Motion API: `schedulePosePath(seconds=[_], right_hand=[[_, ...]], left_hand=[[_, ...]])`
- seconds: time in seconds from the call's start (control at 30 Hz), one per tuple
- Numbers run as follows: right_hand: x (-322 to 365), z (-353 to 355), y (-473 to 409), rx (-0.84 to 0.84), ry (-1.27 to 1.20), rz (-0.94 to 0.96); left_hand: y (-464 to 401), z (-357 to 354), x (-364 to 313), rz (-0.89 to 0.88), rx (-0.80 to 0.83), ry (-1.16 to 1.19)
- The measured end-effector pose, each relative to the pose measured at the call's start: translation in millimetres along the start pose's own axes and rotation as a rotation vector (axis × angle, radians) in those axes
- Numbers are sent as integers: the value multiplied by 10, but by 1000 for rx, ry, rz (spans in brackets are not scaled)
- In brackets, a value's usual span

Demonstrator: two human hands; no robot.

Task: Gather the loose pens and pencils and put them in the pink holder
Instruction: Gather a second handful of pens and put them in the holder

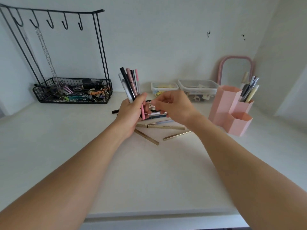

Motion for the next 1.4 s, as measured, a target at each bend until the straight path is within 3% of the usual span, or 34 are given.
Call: schedulePosePath(seconds=[0.13,0.3,0.67,0.83,0.97,1.07,1.23,1.4], right_hand=[[-143,199,-64,49,394,46],[-335,155,-21,217,628,17],[-379,67,-22,242,708,46],[-330,243,-104,124,515,1],[-177,127,-23,122,-58,-68],[-2,-49,38,171,-314,-41],[99,-205,105,207,-411,-21],[129,-247,127,118,-420,6]], left_hand=[[5,33,-47,7,-19,77],[10,38,-15,51,3,104],[5,-11,67,121,56,80],[34,-39,90,140,69,88],[50,-78,57,113,90,123],[78,-146,39,78,117,116],[101,-183,22,68,138,107],[116,-172,13,65,107,87]])
Point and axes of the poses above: each hand's wrist, its own y-axis away from the middle knuckle, its own z-axis out of the back of the hand, x = y × z, the point moved 10 cm from there along -y, towards the middle knuckle, and after that the axes turned 13 degrees about y, right-handed, at the moved point
